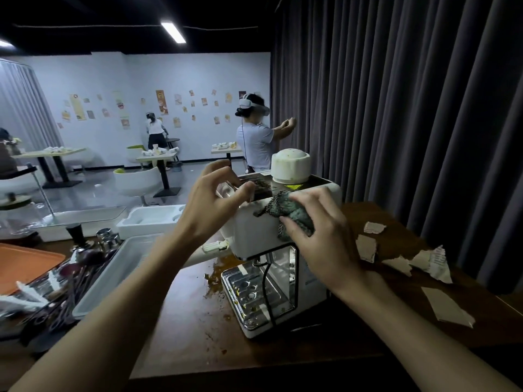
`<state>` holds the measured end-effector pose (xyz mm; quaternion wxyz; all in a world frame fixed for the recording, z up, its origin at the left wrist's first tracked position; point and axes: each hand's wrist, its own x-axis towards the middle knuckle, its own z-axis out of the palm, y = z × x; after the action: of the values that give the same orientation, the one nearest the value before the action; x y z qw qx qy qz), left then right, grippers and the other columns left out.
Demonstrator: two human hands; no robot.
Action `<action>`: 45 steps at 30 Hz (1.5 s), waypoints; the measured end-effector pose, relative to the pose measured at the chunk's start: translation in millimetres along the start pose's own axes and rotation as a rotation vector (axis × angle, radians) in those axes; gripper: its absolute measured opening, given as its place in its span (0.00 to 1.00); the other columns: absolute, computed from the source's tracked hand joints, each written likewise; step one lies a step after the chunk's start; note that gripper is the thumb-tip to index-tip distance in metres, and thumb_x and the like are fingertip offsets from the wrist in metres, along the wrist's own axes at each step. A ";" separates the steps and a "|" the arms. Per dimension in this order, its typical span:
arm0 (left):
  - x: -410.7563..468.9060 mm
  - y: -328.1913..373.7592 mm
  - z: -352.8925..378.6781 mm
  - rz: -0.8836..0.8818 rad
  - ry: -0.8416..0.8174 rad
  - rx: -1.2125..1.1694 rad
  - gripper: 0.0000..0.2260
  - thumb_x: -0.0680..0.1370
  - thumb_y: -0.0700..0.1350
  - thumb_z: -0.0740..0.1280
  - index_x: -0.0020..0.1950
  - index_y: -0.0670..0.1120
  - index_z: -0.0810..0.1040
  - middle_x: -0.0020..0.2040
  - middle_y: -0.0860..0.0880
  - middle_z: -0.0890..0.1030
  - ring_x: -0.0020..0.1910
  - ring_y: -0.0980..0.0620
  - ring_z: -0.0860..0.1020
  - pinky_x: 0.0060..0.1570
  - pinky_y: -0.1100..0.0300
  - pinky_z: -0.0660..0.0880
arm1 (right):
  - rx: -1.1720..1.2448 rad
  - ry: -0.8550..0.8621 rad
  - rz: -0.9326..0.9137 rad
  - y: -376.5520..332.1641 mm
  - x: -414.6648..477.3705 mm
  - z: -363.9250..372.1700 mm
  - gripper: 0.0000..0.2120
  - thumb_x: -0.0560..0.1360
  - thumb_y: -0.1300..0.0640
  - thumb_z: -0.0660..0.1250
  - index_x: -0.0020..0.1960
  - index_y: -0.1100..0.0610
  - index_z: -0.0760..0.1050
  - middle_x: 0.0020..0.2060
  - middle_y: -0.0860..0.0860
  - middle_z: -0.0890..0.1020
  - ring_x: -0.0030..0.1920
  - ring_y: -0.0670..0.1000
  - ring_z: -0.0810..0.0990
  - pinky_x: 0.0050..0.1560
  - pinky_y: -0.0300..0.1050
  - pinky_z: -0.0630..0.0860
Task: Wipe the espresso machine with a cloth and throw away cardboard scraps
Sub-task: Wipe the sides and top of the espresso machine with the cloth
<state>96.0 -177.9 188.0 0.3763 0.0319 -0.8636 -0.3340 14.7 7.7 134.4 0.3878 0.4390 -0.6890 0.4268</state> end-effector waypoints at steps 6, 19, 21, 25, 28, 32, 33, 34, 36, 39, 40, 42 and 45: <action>-10.7 3.3 -0.1 -0.047 -0.051 0.069 0.14 0.76 0.65 0.64 0.50 0.57 0.81 0.79 0.46 0.60 0.76 0.50 0.61 0.67 0.53 0.63 | -0.080 0.103 -0.077 -7.5 -9.0 21.8 0.09 0.74 0.56 0.73 0.52 0.59 0.79 0.51 0.54 0.78 0.48 0.51 0.77 0.42 0.48 0.79; -2.1 -22.1 -4.2 0.018 -0.077 -0.060 0.22 0.78 0.61 0.57 0.45 0.46 0.81 0.54 0.47 0.81 0.75 0.54 0.66 0.60 0.60 0.68 | -0.179 -0.084 -0.140 -15.0 -23.0 28.0 0.21 0.73 0.60 0.73 0.63 0.65 0.75 0.61 0.61 0.74 0.59 0.59 0.76 0.61 0.49 0.76; 0.7 -26.3 -6.2 0.005 -0.090 -0.057 0.20 0.78 0.62 0.58 0.45 0.48 0.81 0.58 0.46 0.81 0.76 0.58 0.63 0.63 0.59 0.67 | -0.283 -0.019 -0.235 -16.5 -11.0 25.9 0.18 0.72 0.61 0.74 0.61 0.61 0.78 0.58 0.58 0.79 0.55 0.57 0.77 0.52 0.53 0.75; 0.1 -24.4 -8.4 -0.046 -0.106 -0.043 0.15 0.78 0.61 0.62 0.47 0.52 0.82 0.70 0.46 0.76 0.76 0.62 0.60 0.66 0.56 0.63 | -0.366 0.046 -0.281 -19.1 -4.9 30.0 0.20 0.74 0.60 0.70 0.66 0.55 0.77 0.57 0.51 0.80 0.58 0.56 0.74 0.52 0.55 0.68; 0.2 -20.8 -14.5 -0.038 -0.121 -0.017 0.11 0.81 0.58 0.63 0.51 0.56 0.83 0.69 0.53 0.76 0.76 0.62 0.60 0.70 0.52 0.63 | -0.276 0.021 -0.299 -14.7 -8.4 37.2 0.23 0.73 0.66 0.71 0.68 0.58 0.74 0.58 0.57 0.79 0.57 0.59 0.75 0.55 0.56 0.73; 1.7 -22.6 -20.6 -0.021 -0.150 -0.014 0.15 0.80 0.60 0.62 0.54 0.54 0.83 0.62 0.60 0.75 0.74 0.63 0.61 0.72 0.45 0.65 | -0.228 -0.028 -0.303 -18.0 -14.0 45.4 0.22 0.74 0.67 0.71 0.66 0.60 0.75 0.60 0.60 0.77 0.58 0.60 0.76 0.51 0.57 0.78; 1.8 -23.6 -20.1 -0.015 -0.148 -0.013 0.17 0.78 0.63 0.61 0.54 0.55 0.83 0.63 0.59 0.76 0.75 0.64 0.61 0.72 0.45 0.65 | -0.217 -0.037 -0.304 -20.5 -17.3 47.6 0.21 0.74 0.67 0.71 0.66 0.61 0.75 0.61 0.60 0.76 0.58 0.60 0.77 0.51 0.57 0.79; 1.7 -24.9 -19.4 -0.011 -0.144 -0.015 0.18 0.77 0.65 0.60 0.53 0.57 0.82 0.65 0.57 0.77 0.75 0.65 0.60 0.71 0.46 0.65 | -0.201 -0.044 -0.305 -22.5 -20.2 48.9 0.20 0.74 0.66 0.71 0.65 0.62 0.75 0.61 0.60 0.75 0.58 0.60 0.77 0.51 0.56 0.79; 1.8 -27.3 -18.5 -0.016 -0.146 -0.019 0.17 0.75 0.68 0.59 0.51 0.61 0.81 0.69 0.53 0.77 0.76 0.64 0.59 0.72 0.45 0.65 | -0.154 -0.045 -0.286 -26.1 -21.7 48.5 0.18 0.75 0.64 0.70 0.63 0.63 0.76 0.59 0.59 0.75 0.57 0.59 0.78 0.51 0.55 0.80; 3.3 -30.6 -19.8 -0.022 -0.162 -0.010 0.18 0.74 0.69 0.58 0.52 0.62 0.81 0.71 0.51 0.76 0.77 0.63 0.59 0.72 0.43 0.65 | -0.017 0.049 -0.096 -28.9 -16.5 47.1 0.17 0.74 0.61 0.73 0.61 0.63 0.78 0.56 0.57 0.77 0.56 0.54 0.78 0.55 0.50 0.79; 4.0 -31.4 -20.7 -0.021 -0.170 -0.009 0.19 0.74 0.70 0.58 0.53 0.62 0.81 0.71 0.51 0.75 0.77 0.63 0.59 0.72 0.43 0.65 | 0.031 0.104 -0.014 -30.7 -15.5 48.0 0.17 0.73 0.61 0.73 0.60 0.63 0.78 0.55 0.56 0.77 0.55 0.52 0.77 0.55 0.48 0.78; 4.7 -31.8 -21.7 -0.024 -0.176 -0.025 0.18 0.75 0.70 0.57 0.53 0.63 0.81 0.72 0.50 0.75 0.77 0.64 0.58 0.73 0.44 0.65 | 0.071 0.160 0.054 -36.8 -17.7 53.6 0.14 0.74 0.60 0.72 0.59 0.62 0.79 0.54 0.55 0.77 0.54 0.50 0.77 0.53 0.47 0.78; 4.1 -32.8 -21.5 -0.020 -0.172 -0.035 0.17 0.75 0.69 0.58 0.52 0.63 0.81 0.71 0.51 0.76 0.76 0.65 0.58 0.73 0.44 0.65 | 0.022 0.064 -0.072 -45.2 -32.4 63.5 0.10 0.77 0.57 0.68 0.56 0.58 0.78 0.53 0.54 0.76 0.49 0.54 0.80 0.45 0.52 0.80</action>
<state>101.1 -216.4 181.5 0.2979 0.0053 -0.8864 -0.3543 57.0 -53.8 94.9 0.4201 0.4540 -0.6552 0.4338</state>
